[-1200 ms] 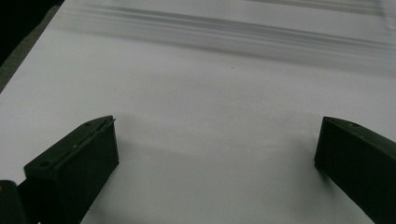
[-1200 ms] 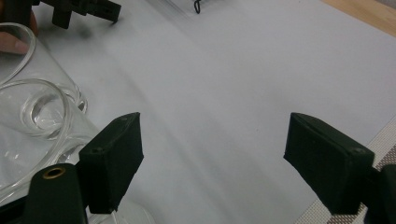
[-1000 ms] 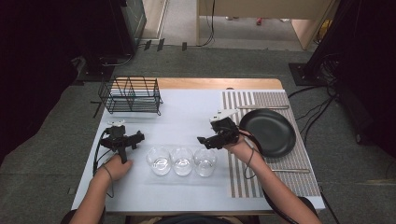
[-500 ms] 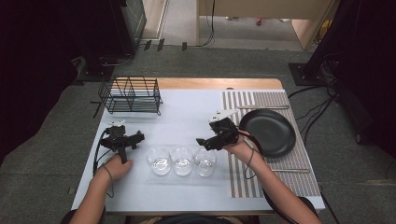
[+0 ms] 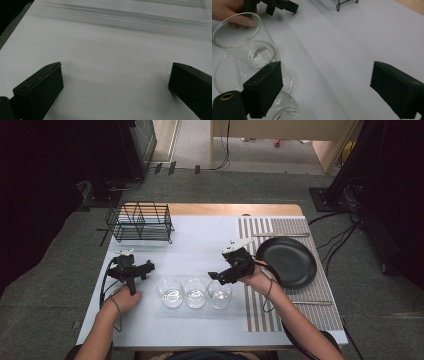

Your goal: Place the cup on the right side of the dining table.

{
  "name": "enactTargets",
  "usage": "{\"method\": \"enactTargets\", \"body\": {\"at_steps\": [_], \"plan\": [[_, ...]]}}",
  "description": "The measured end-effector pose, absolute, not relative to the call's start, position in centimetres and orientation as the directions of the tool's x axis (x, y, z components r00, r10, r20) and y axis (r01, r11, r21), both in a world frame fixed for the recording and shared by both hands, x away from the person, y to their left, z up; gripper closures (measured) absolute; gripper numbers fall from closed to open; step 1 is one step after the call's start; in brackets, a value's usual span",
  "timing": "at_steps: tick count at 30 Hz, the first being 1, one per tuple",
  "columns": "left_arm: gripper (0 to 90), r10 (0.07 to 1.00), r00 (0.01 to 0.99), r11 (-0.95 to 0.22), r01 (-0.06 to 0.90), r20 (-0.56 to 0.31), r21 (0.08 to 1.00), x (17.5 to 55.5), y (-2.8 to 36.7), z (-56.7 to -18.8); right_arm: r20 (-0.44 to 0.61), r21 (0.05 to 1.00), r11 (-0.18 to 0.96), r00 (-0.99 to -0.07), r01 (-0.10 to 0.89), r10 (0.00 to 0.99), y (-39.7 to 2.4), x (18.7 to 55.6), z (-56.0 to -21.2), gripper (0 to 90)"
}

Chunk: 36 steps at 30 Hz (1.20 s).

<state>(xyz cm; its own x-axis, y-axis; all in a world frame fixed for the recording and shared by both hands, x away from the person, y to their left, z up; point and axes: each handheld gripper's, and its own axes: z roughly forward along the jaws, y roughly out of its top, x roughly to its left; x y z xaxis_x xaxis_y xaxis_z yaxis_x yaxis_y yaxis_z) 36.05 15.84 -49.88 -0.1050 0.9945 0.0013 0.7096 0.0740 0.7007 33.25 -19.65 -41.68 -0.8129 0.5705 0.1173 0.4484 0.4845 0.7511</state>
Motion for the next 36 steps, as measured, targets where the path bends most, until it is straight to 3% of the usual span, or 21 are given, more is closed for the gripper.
{"method": "enactTargets", "body": {"at_steps": [6, 36], "plan": [[0.0, 0.994, -0.105, 0.074, 0.71, 0.001, 0.701, 36.1, 15.8, -49.9, 0.129, 0.755, 0.481, -0.821, 0.445, 0.556, -19.6, 33.3, -41.7, 0.0], [0.0, 0.994, -0.105, 0.074, 0.71, 0.001, 0.701, 36.1, 15.8, -49.9, 0.132, 0.739, 0.562, -0.898, 0.371, 0.42, -18.4, 32.0, -42.2, 0.0]]}}
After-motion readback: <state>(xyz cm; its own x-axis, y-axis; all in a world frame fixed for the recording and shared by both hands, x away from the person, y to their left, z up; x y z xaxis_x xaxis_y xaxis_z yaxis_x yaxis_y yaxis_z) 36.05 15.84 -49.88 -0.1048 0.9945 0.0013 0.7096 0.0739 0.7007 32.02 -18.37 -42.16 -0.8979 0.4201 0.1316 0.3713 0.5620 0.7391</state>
